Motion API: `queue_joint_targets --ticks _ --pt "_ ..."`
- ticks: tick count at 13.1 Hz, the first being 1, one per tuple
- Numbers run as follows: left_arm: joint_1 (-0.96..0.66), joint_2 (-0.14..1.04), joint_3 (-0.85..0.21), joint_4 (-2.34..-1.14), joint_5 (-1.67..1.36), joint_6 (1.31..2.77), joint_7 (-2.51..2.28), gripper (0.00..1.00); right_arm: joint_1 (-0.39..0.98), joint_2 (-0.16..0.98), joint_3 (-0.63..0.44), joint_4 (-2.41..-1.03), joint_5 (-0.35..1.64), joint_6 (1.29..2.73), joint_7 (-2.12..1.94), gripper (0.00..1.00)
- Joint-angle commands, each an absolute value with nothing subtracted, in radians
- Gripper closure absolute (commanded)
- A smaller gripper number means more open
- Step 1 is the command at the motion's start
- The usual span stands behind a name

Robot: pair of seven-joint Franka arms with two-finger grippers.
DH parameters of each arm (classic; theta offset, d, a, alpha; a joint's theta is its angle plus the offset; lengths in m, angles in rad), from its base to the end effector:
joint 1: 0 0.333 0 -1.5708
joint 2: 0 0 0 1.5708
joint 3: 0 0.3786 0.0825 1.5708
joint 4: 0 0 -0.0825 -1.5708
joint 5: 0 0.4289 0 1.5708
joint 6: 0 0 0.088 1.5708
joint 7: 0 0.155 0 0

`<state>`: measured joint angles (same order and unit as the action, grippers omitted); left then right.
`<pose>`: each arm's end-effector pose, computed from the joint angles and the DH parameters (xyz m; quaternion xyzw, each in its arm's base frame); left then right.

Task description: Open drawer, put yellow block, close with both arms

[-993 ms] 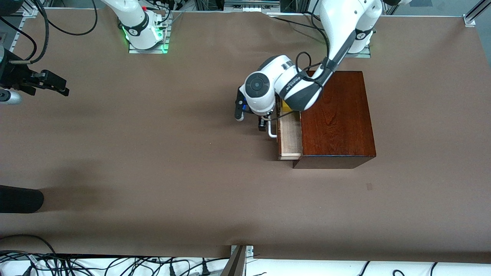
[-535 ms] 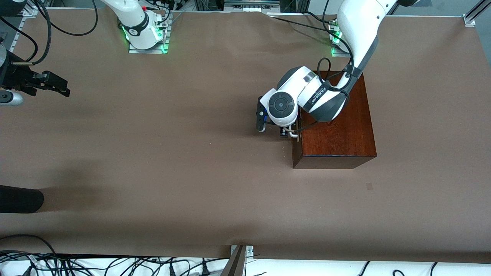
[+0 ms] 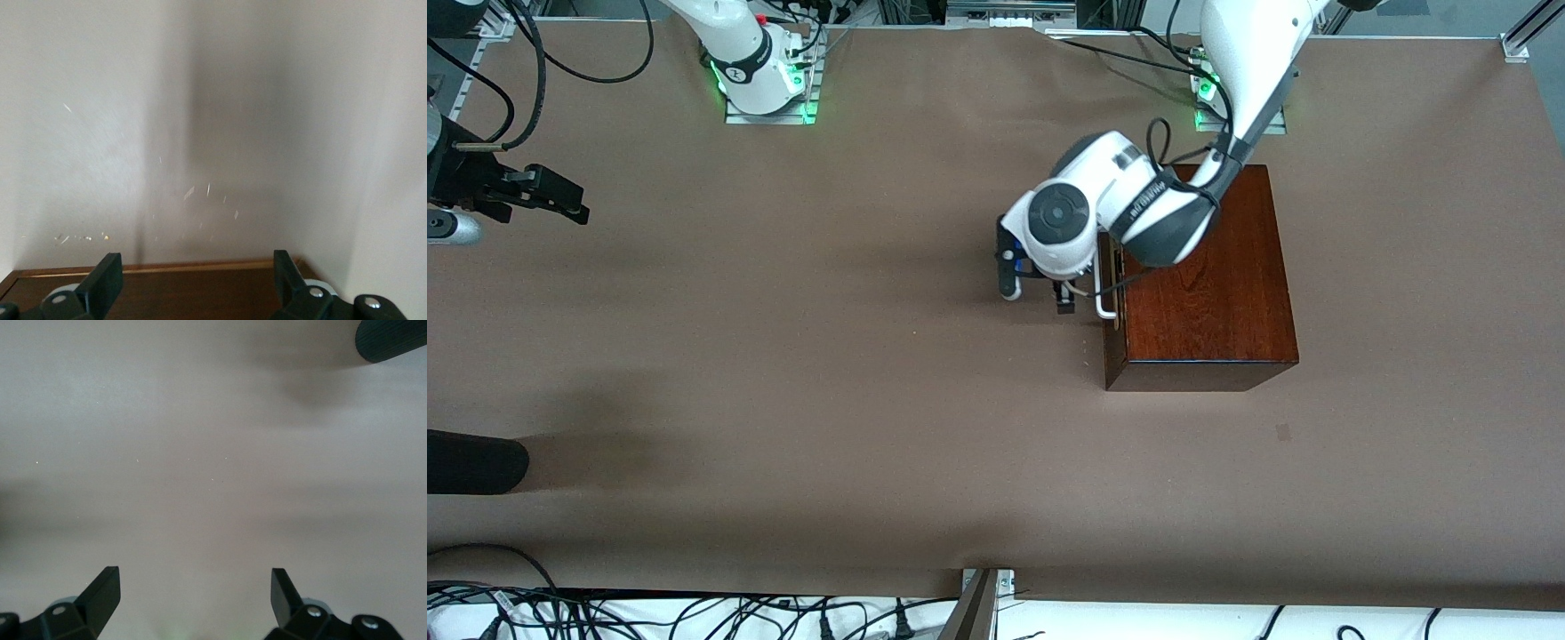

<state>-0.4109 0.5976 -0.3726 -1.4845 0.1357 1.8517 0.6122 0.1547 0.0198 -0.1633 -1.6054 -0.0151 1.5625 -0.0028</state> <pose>0.5688 -0.4850 0.3129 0.7587 -0.6432 -0.0974 0.0342 0.6007 -0.0066 0.6089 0.9995 -0.0028 -0.0313 0.0090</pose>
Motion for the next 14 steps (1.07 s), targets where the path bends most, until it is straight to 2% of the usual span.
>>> queue_joint_targets --ticks 1,3,5,10,12,14 --pt "-0.420 0.510 -0.393 -1.476 0.158 1.786 0.384 0.00 0.160 0.026 -0.167 -1.585 -0.018 1.552 0.005 0.00" --pt "-0.402 0.425 -0.379 -1.467 0.220 1.683 0.327 0.00 0.160 0.026 -0.167 -1.586 -0.018 1.552 0.003 0.00" --pt "-0.356 0.353 -0.365 -1.447 0.320 1.652 0.302 0.00 0.160 0.026 -0.167 -1.585 -0.018 1.552 0.003 0.00" --pt "-0.119 0.313 -0.360 -1.274 0.305 1.401 0.313 0.00 0.158 0.026 -0.167 -1.586 -0.015 1.552 0.005 0.00" --pt "-0.004 0.313 -0.357 -1.211 0.232 1.361 0.301 0.00 0.158 0.026 -0.167 -1.586 -0.015 1.551 0.005 0.00" --pt "0.055 0.289 -0.324 -1.207 0.184 1.344 0.299 0.00 0.158 0.028 -0.167 -1.586 -0.015 1.551 0.005 0.00"
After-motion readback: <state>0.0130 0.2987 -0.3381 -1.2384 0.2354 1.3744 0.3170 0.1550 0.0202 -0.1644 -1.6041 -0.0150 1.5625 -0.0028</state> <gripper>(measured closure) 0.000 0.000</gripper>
